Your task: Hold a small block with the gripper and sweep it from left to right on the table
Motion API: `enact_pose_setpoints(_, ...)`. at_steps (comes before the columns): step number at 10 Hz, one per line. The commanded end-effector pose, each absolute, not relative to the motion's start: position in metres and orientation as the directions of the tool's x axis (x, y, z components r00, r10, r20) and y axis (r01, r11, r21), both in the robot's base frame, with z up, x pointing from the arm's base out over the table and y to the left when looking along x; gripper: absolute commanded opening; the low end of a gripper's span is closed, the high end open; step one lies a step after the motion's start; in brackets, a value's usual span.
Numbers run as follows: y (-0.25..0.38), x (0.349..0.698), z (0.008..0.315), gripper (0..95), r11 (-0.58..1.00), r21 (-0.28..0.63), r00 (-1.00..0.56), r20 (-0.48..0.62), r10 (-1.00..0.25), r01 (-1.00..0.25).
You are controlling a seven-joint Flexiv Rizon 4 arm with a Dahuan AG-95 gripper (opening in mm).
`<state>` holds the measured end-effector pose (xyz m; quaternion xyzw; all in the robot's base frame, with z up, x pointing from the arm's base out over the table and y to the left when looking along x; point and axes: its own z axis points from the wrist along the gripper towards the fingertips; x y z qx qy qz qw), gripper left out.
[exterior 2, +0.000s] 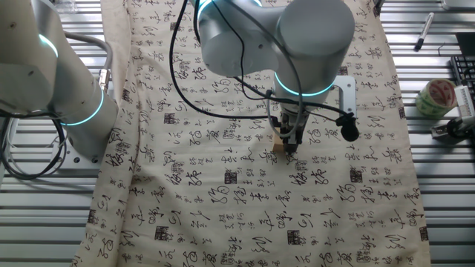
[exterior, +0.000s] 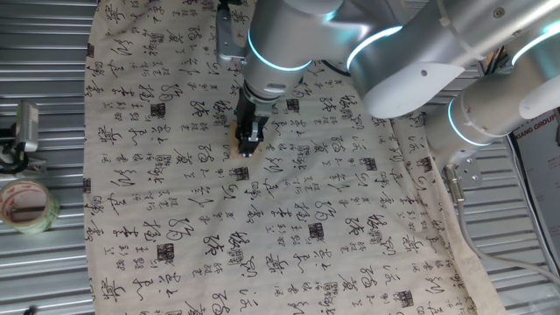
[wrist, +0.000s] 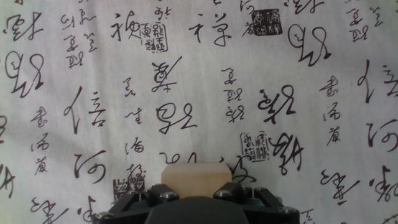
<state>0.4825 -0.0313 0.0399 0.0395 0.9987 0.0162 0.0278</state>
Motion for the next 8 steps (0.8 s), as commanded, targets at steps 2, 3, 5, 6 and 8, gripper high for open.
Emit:
enact_pose_setpoints(2, -0.0288, 0.4809, 0.0266, 0.0, 0.996, 0.036, -0.995, -0.053, 0.085, 0.083)
enact_pose_setpoints(3, -0.0276, 0.4804, 0.0272, 0.0, 0.996, 0.036, -0.995, -0.053, 0.088, 0.086)
enact_pose_setpoints(5, -0.0253, 0.4792, 0.0276, 0.0, 0.995, 0.036, -0.994, -0.054, 0.091, 0.089)
enact_pose_setpoints(6, -0.0242, 0.4786, 0.0276, 0.0, 0.995, 0.035, -0.994, -0.054, 0.093, 0.091)
enact_pose_setpoints(8, -0.0228, 0.4777, 0.0287, 0.0, 0.995, 0.036, -0.994, -0.055, 0.096, 0.094)
